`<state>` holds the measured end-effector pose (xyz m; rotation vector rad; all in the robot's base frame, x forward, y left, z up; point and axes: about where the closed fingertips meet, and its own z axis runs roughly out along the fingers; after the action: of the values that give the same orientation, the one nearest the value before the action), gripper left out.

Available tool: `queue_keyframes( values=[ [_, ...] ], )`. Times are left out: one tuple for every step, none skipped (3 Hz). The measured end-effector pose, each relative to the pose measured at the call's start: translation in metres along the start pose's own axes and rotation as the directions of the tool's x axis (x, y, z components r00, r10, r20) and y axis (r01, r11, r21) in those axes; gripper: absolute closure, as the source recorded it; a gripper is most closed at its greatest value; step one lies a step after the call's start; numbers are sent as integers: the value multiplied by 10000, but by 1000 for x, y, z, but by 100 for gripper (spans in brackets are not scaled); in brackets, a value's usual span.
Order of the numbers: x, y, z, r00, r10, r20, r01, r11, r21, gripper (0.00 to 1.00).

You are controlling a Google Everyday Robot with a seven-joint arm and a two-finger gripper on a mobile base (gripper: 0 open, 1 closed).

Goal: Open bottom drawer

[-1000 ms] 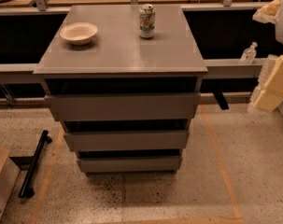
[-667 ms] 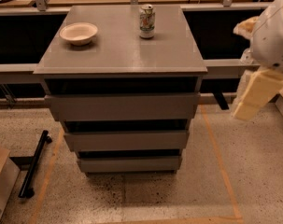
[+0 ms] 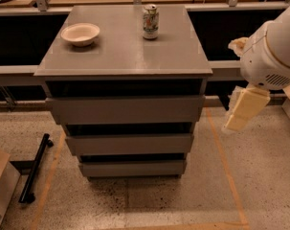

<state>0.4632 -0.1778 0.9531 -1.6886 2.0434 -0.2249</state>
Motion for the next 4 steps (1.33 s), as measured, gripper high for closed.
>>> queue_keyframes(
  values=[
    [4,-1,-5,9992,-81,-384,87,9998,156,0],
    [22,8,21,9998,40,-190,-43,9999,-158,0],
    [28,23,69,9975,12,708,28,9984,-560,0],
    [30,33,120,9905,10,1374,97,9970,-771,0]
  ],
)
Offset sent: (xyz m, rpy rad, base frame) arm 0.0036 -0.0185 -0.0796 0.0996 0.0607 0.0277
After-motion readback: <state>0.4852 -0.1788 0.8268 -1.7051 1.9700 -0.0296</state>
